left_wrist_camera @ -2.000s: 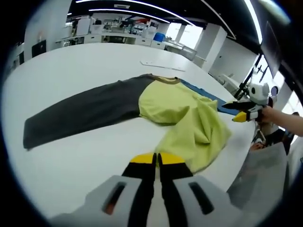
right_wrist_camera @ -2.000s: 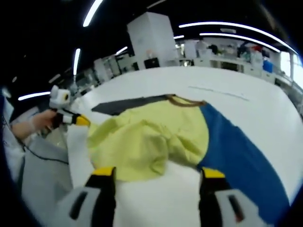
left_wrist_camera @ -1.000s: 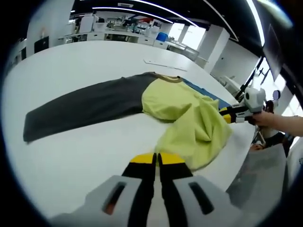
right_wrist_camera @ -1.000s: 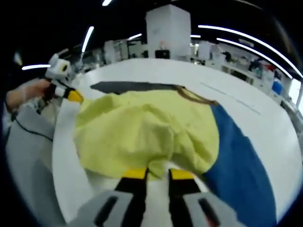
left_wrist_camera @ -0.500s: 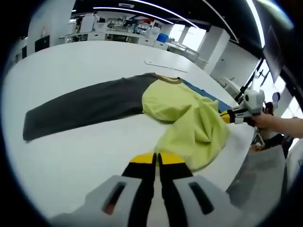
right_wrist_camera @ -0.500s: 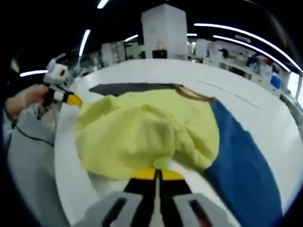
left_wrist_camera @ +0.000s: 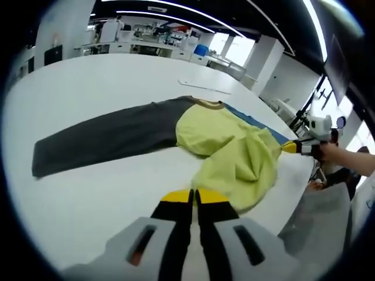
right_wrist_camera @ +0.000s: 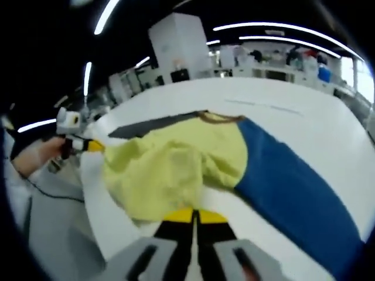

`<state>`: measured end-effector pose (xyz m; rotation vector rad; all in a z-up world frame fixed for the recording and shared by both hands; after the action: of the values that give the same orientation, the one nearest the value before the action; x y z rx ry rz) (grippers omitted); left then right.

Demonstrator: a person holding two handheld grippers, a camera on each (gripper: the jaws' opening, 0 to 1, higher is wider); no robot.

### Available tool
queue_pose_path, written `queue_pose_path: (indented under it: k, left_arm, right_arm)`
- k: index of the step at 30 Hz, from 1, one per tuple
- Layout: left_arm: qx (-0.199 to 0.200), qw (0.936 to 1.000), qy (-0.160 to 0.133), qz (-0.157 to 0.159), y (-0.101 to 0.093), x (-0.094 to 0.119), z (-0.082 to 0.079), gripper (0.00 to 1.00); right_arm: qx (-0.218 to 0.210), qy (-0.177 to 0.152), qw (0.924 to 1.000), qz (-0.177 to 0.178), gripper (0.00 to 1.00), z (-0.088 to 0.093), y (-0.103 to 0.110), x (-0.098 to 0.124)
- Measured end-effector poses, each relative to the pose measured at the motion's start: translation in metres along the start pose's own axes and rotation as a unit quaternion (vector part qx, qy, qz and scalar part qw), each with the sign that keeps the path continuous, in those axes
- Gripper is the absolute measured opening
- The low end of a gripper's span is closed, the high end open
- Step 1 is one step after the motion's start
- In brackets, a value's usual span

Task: Fold the garment on the visible template until the final outline fits inside the template.

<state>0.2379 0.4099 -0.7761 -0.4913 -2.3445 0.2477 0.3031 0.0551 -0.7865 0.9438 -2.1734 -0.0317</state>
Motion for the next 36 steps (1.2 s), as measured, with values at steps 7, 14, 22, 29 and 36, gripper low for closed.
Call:
queue_pose_path:
  k: [7, 14, 22, 29, 36]
  left_arm:
    - [-0.007, 0.9999, 0.002, 0.008, -0.008, 0.006, -0.001, 0.00]
    - [-0.014, 0.9995, 0.023, 0.017, -0.018, 0.012, 0.008, 0.00]
    - [-0.019, 0.9974, 0.067, 0.019, -0.027, 0.021, 0.028, 0.00]
    - [-0.035, 0.9934, 0.107, 0.020, -0.037, 0.028, 0.046, 0.00]
    - [-0.032, 0.9901, 0.136, 0.016, -0.041, 0.036, 0.058, 0.00]
  right_arm:
    - [-0.059, -0.014, 0.9982, 0.002, 0.00, 0.014, -0.003, 0.035]
    - [-0.087, -0.012, 0.9961, 0.009, 0.00, 0.034, -0.006, 0.060]
    - [-0.111, -0.010, 0.9937, 0.016, 0.00, 0.054, 0.001, 0.083]
    - [-0.117, 0.005, 0.9928, 0.022, 0.00, 0.076, 0.012, 0.094]
    - [-0.133, 0.007, 0.9909, 0.022, 0.00, 0.088, 0.018, 0.098]
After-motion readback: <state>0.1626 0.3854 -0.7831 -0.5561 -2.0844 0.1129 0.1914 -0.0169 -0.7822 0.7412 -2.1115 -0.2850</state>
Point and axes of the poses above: the point that each gripper's makers call its tool centre point, and the gripper's own axes: x roughly backward along the fingers, y roughly to its left, z roughly out of its underside, the point moved 3 cm from there along x, roughly backward along the fingers, and after that the axes turned 2 degrees about -x, right-handed, at the moved point
